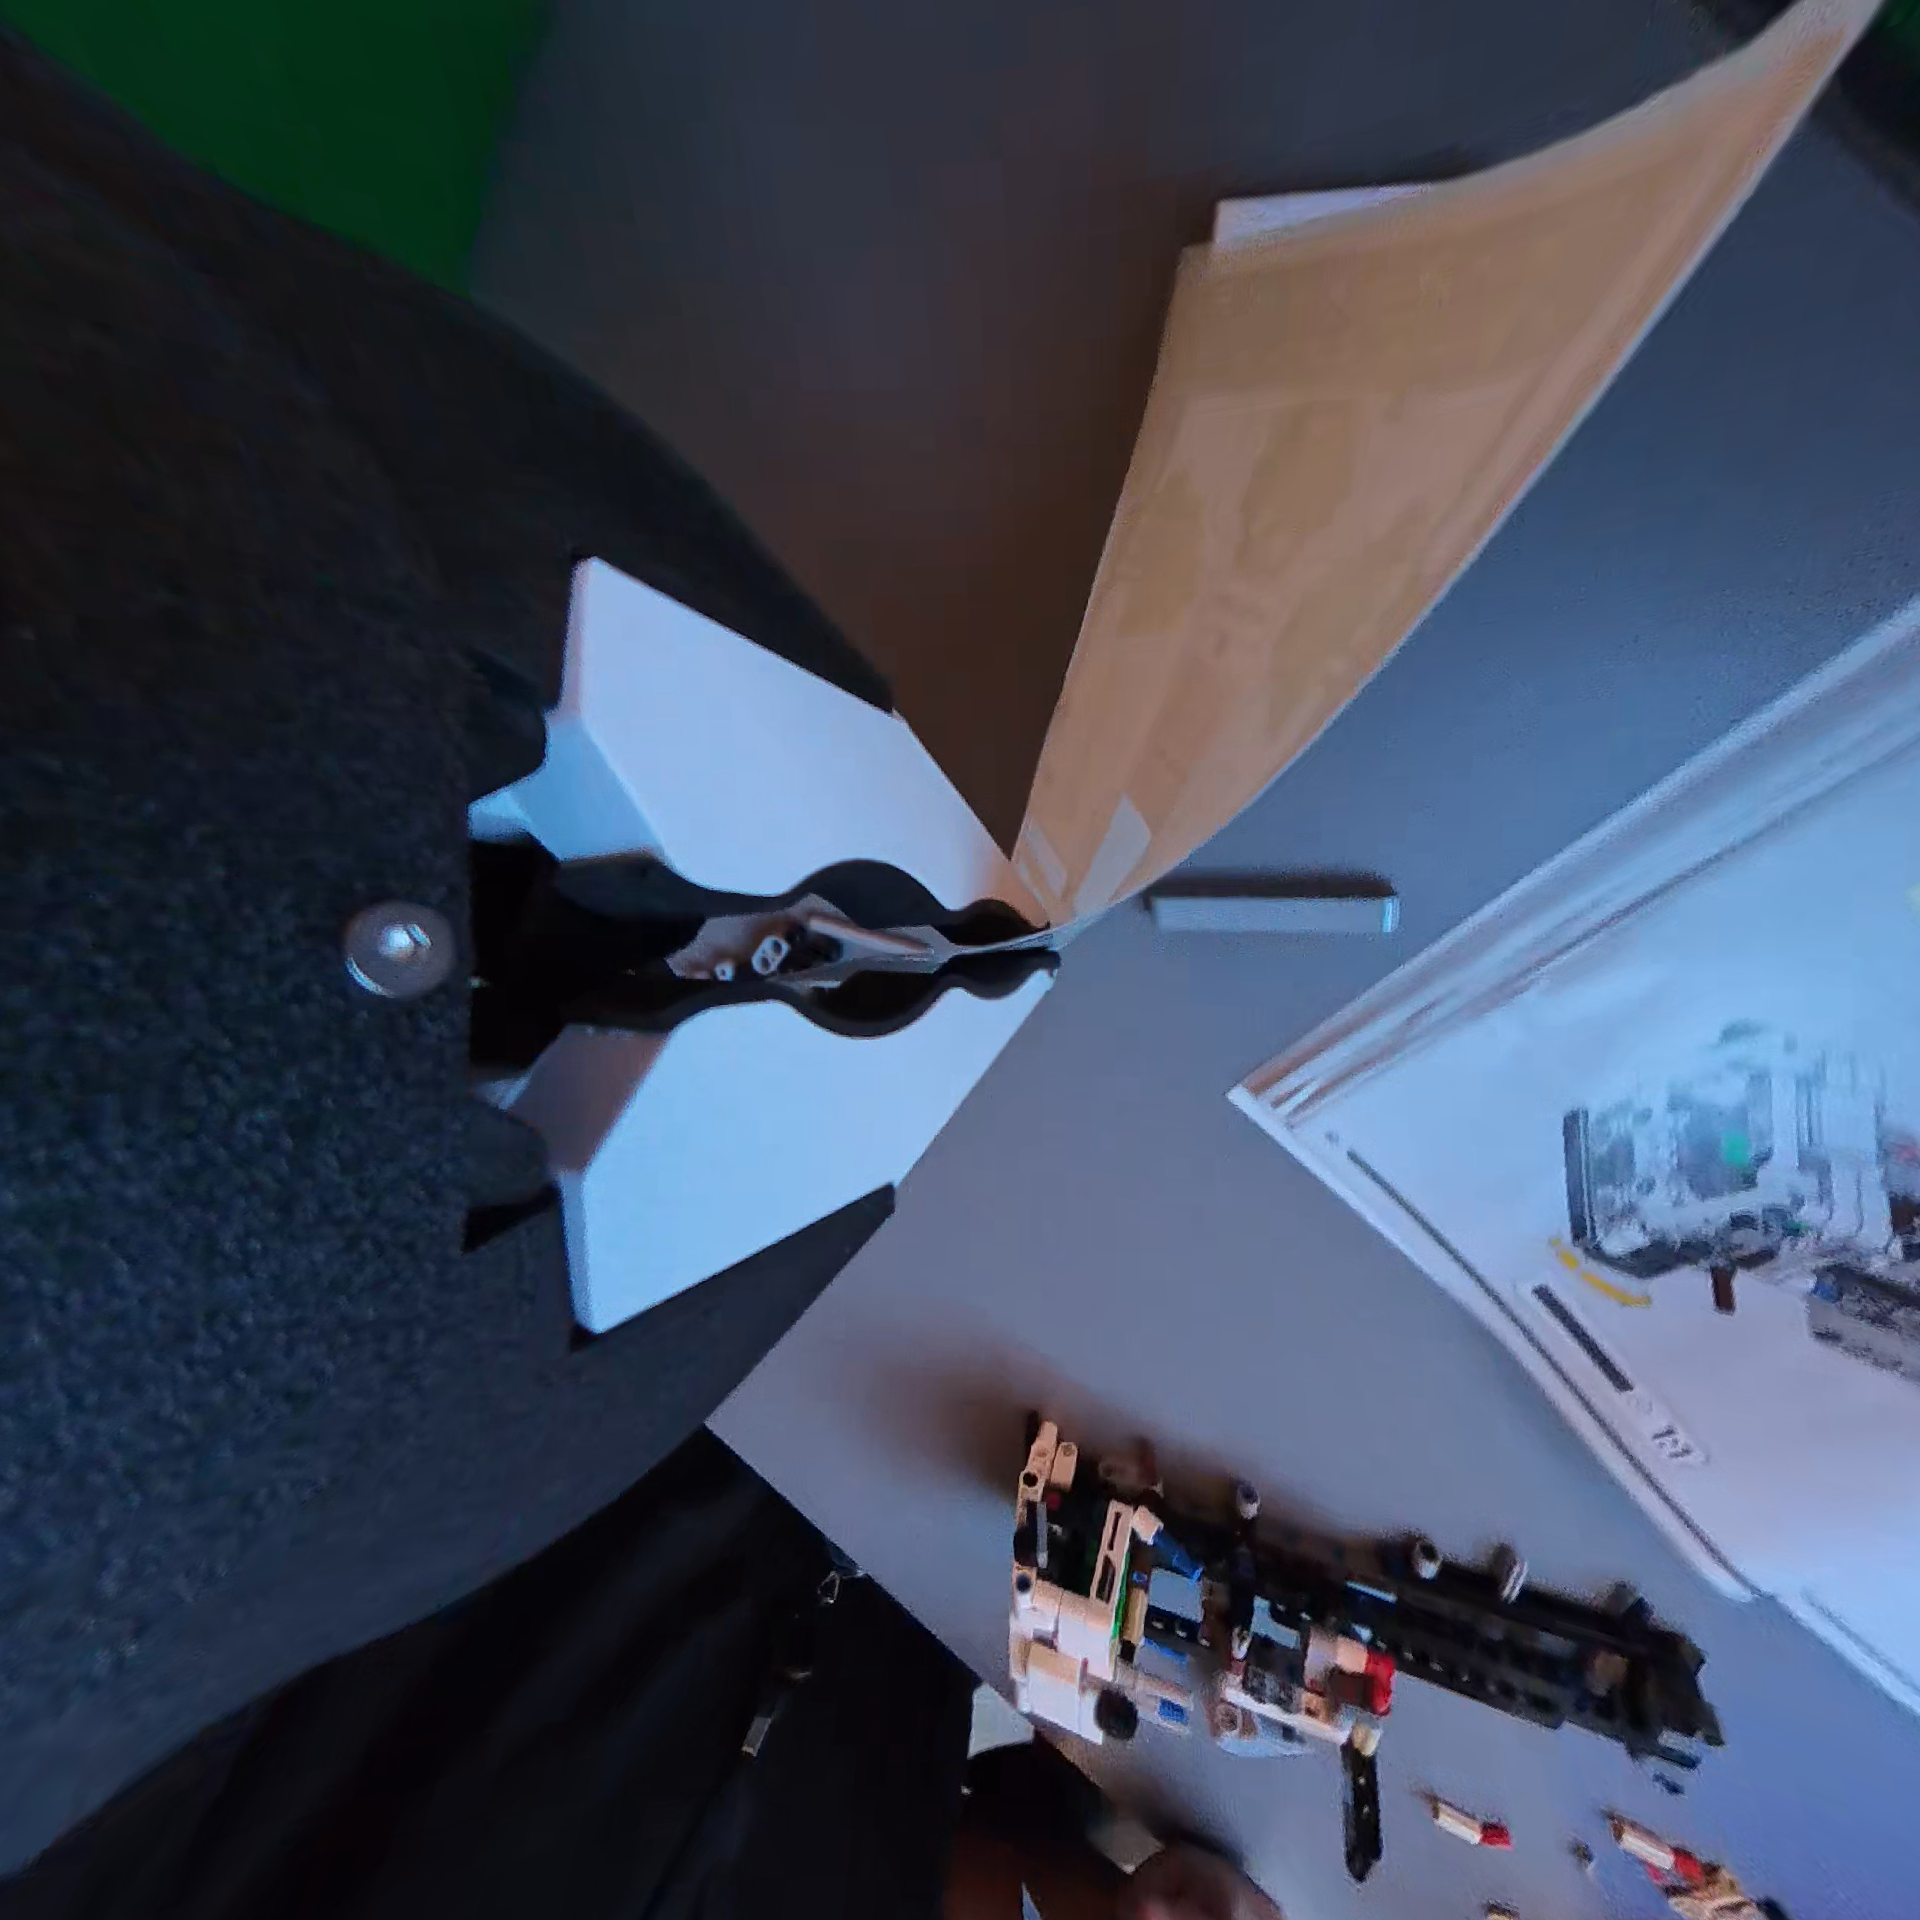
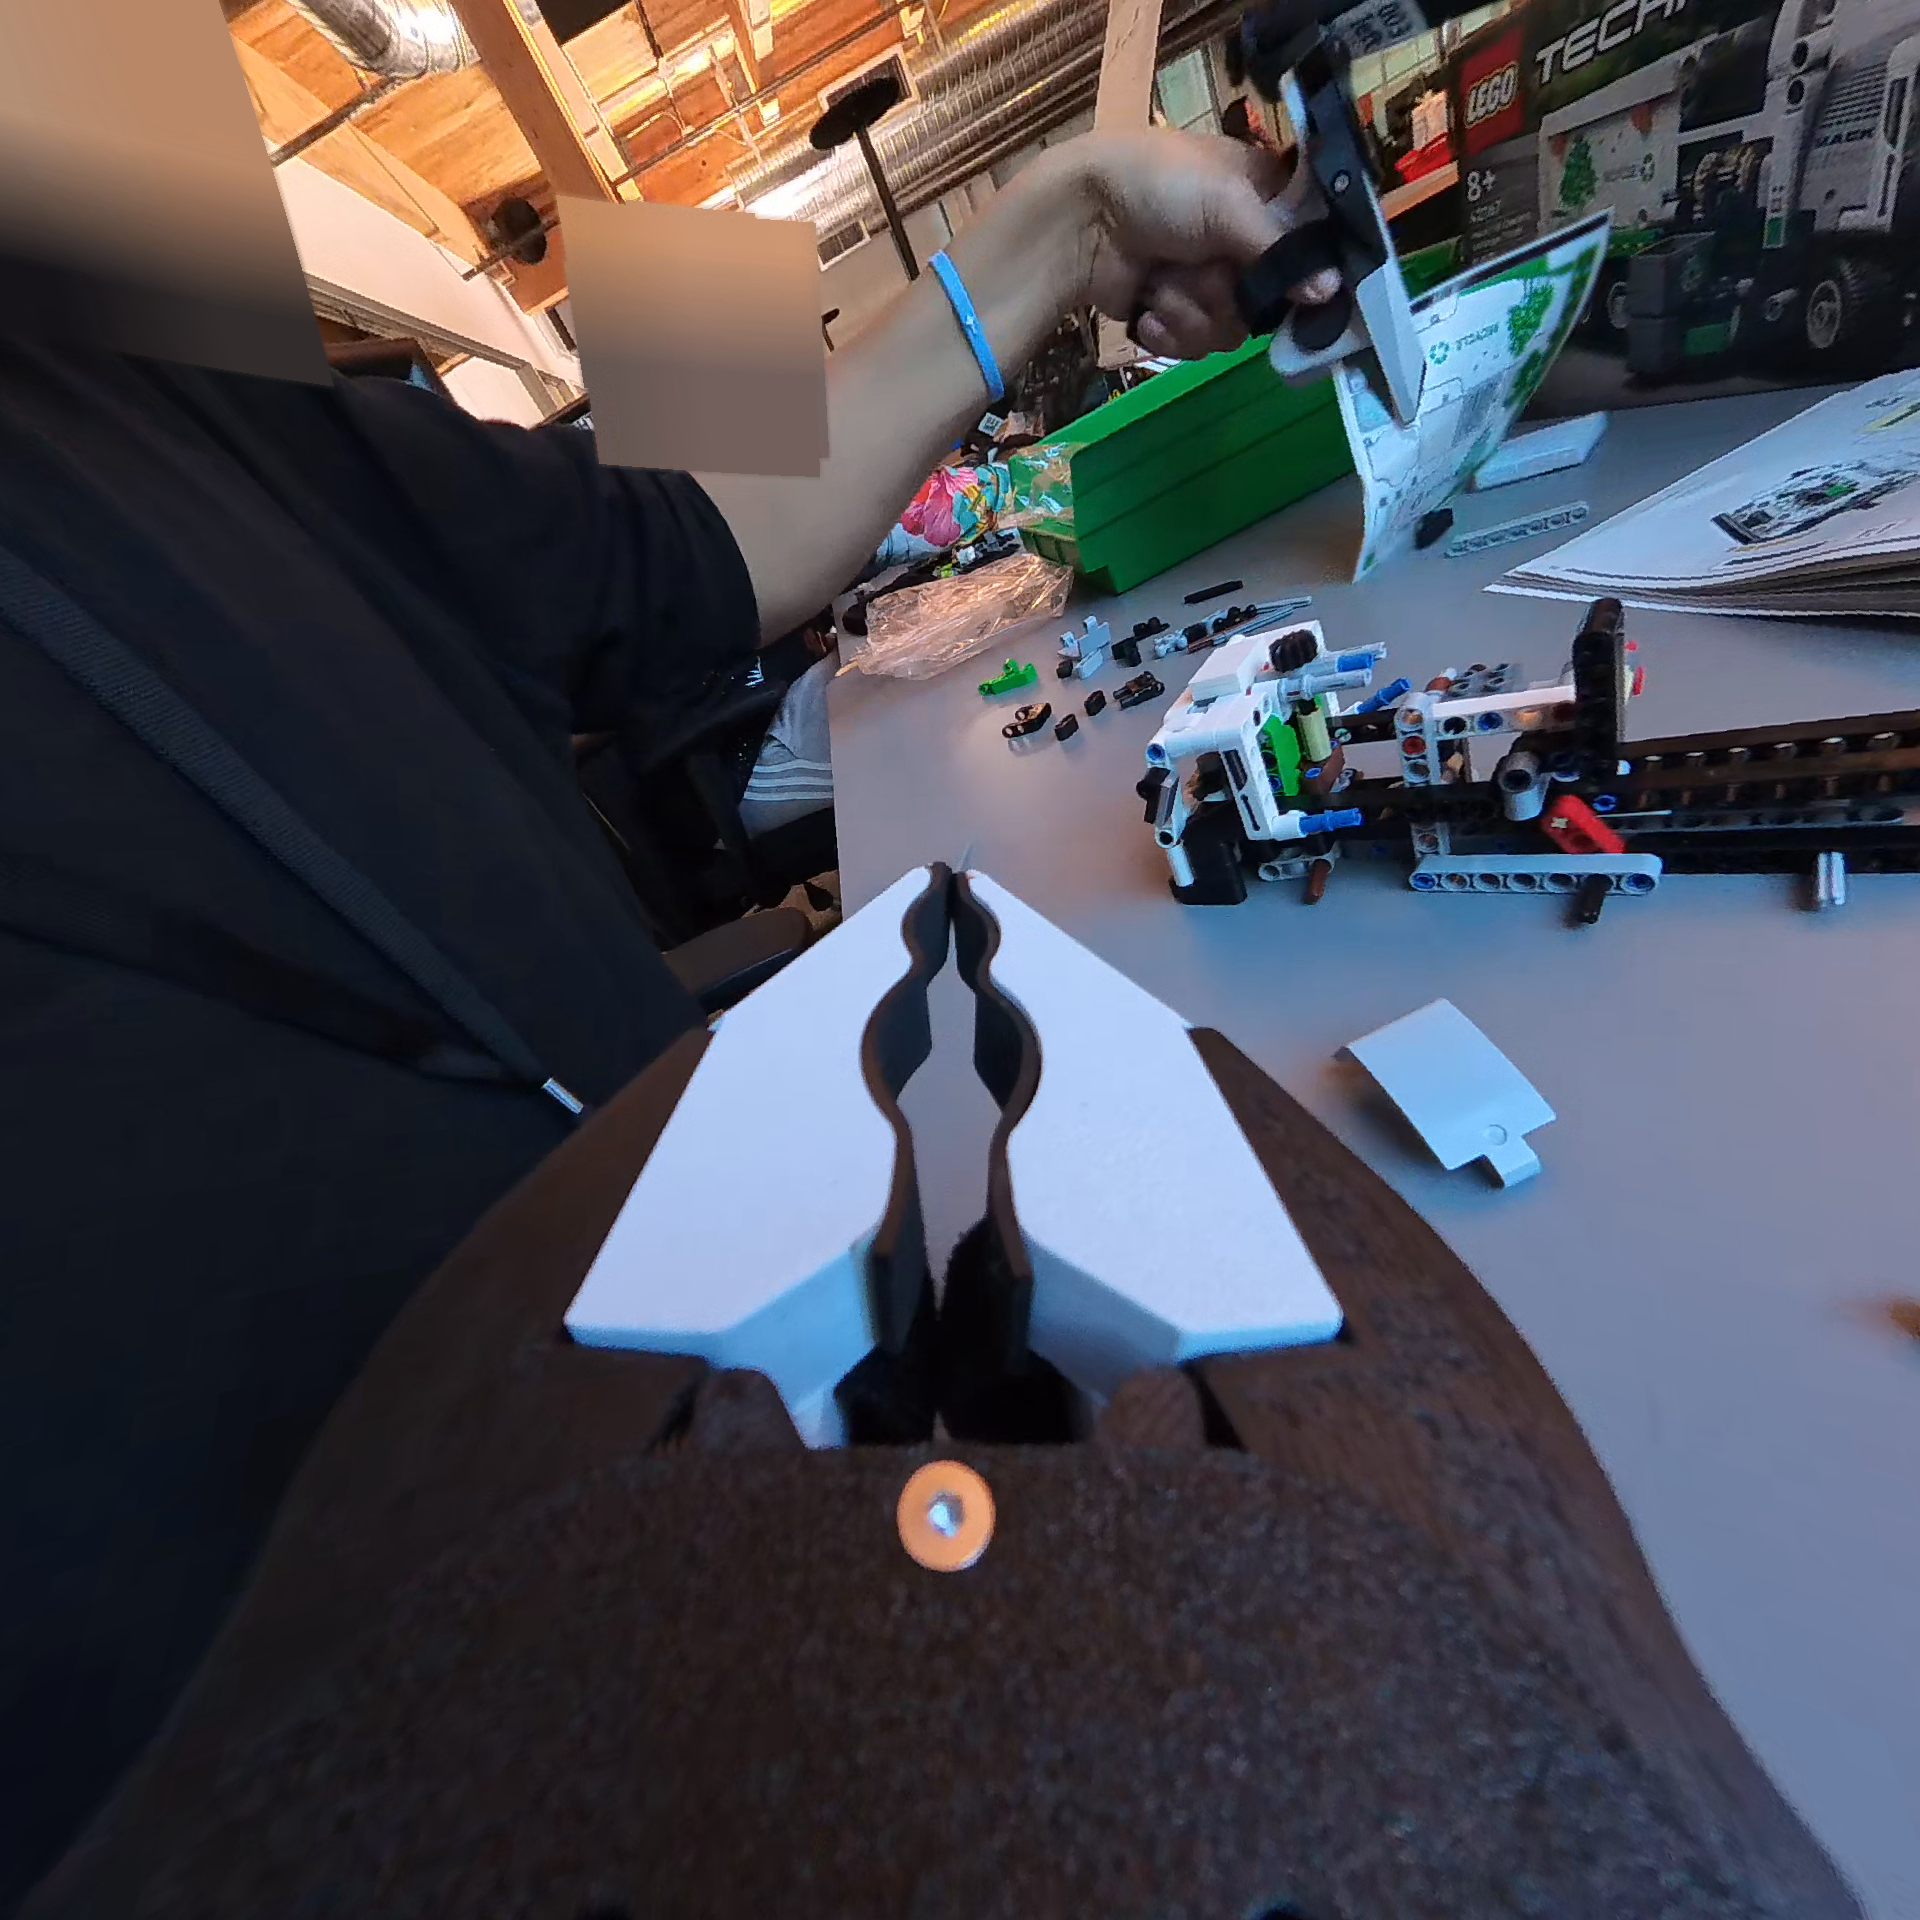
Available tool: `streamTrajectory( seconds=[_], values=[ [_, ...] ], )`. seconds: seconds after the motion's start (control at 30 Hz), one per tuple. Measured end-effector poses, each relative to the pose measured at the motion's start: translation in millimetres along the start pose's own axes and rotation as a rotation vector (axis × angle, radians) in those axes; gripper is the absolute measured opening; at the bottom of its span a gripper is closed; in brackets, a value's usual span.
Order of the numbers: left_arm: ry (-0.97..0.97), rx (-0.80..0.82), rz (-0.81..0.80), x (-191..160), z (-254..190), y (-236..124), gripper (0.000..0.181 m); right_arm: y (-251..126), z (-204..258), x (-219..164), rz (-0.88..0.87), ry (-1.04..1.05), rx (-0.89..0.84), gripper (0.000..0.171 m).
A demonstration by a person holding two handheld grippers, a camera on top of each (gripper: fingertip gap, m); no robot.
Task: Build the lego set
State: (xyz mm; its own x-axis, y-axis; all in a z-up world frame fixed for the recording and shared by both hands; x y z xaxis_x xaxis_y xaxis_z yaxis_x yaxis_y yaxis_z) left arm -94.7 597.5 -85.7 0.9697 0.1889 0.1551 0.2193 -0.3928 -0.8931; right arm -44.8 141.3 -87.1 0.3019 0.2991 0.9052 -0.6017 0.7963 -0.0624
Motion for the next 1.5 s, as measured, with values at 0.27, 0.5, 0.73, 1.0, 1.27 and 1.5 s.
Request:
streamTrajectory(
  seconds=[0.27,0.5,0.73,1.0,1.27,1.5],
  values=[
    [-0.098,-0.037,-0.135,-26,14,-24,0.000,-4,-2,-1,-0.026,0.026,0.009,0.000],
    [-0.265,0.118,-0.109,-58,61,-30,0.001,-1,-2,-2,-0.013,0.026,0.018,0.000],
    [-0.283,0.366,-0.029,-67,71,-22,0.040,2,-1,-4,0.007,0.016,0.019,0.000],
    [-0.183,0.490,-0.118,-66,51,-48,0.063,-3,-1,-2,-0.024,0.033,0.033,0.000],
    [-0.187,0.369,-0.196,-26,65,15,0.001,0,0,-4,-0.004,0.027,0.032,0.000],
    [-0.193,0.423,-0.166,-35,75,23,0.000,-4,0,-2,-0.029,0.037,0.042,0.000]
  ],
)
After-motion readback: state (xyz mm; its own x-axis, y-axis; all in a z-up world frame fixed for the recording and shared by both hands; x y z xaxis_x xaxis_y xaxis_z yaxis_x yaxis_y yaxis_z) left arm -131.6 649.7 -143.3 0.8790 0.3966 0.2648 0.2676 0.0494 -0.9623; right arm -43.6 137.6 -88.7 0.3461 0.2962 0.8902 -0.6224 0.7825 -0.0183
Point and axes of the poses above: each gripper's, where its closed fingertips meet, y out along the fingers, x out of its top, z = x × y across the jaws, the point moved 5 cm from there along -y, back along the fingers, and after that the axes turned 2 degrees about z, right-handed, at the moved point
